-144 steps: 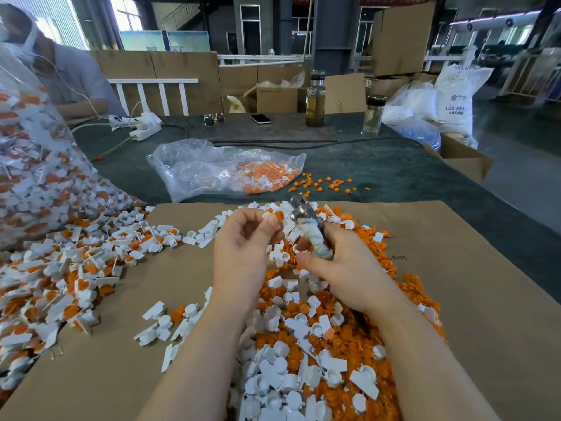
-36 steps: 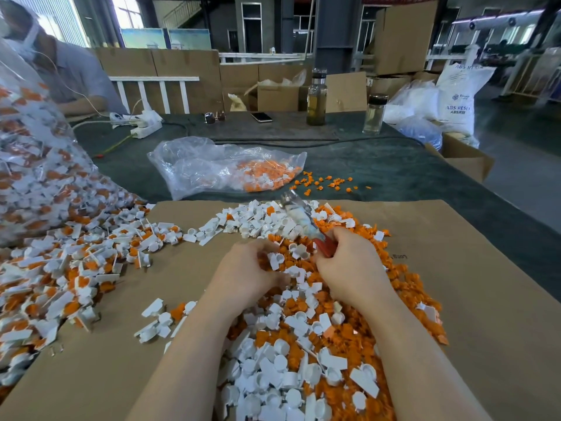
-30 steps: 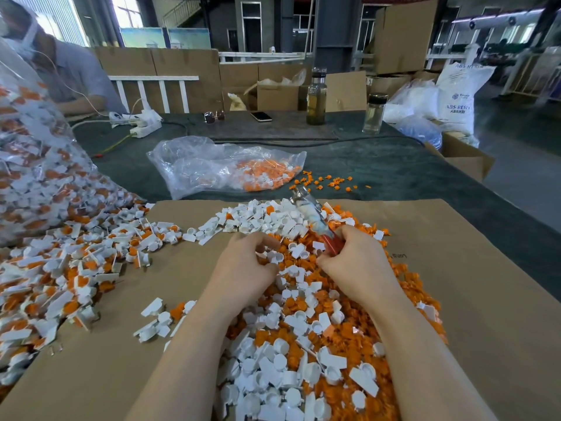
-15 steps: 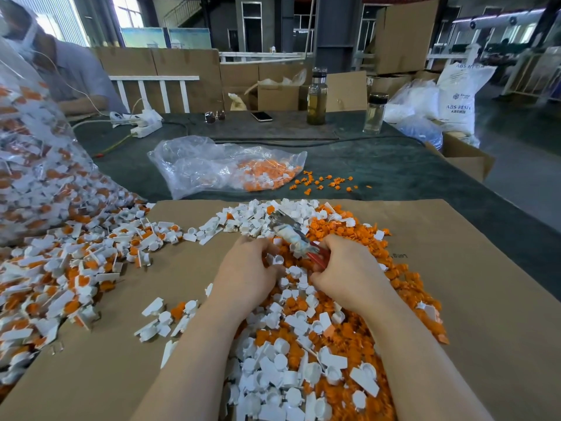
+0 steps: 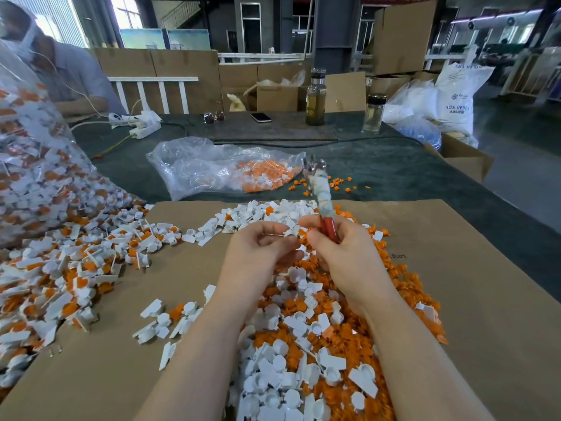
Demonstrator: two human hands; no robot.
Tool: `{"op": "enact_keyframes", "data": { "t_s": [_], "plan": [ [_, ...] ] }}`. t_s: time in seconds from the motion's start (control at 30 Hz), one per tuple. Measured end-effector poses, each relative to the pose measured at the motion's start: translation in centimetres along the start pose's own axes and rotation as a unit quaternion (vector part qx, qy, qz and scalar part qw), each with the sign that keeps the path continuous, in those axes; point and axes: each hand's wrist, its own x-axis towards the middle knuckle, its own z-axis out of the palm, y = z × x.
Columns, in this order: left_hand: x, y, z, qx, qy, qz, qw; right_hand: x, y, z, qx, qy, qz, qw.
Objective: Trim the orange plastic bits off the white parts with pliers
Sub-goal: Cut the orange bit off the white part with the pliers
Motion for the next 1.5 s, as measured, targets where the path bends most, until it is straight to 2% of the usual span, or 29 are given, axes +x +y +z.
{"op": "enact_keyframes", "data": {
  "t_s": [0.1, 0.37, 0.5, 0.7, 1.2, 1.37, 1.5],
  "plan": [
    [-0.3, 0.2, 0.3, -0.026, -0.014, 0.004, 1.000, 0.0, -0.1, 0.1, 0.023, -0.005, -0.003, 1.000],
    [-0.6, 0.5, 0.7, -0.082, 0.047, 0.015, 0.995, -0.2, -0.3, 0.6, -0.028, 0.001, -0.027, 0.999],
    [-0.7, 0.5, 0.6, -0.083, 0.051, 0.010, 0.995, -0.3, -0.3, 0.8, -0.038, 0.000, -0.037, 0.999],
    [-0.6, 0.6, 0.3, -0.125, 0.063, 0.006, 0.990, -0.1, 0.0, 0.7, -0.020, 0.054, -0.028, 0.998],
    [-0.7, 0.6, 0.7, -0.120, 0.046, -0.012, 0.992, -0.4, -0.2, 1.1, -0.097, 0.118, -0.105, 0.983],
    [-0.9, 0.8, 0.9, -0.116, 0.050, 0.020, 0.992, -0.6, -0.2, 1.4, -0.109, 0.142, -0.125, 0.976],
    [-1.1, 0.9, 1.1, -0.067, 0.061, 0.053, 0.994, -0.7, -0.2, 1.5, -0.123, 0.156, -0.131, 0.971]
  ]
}}
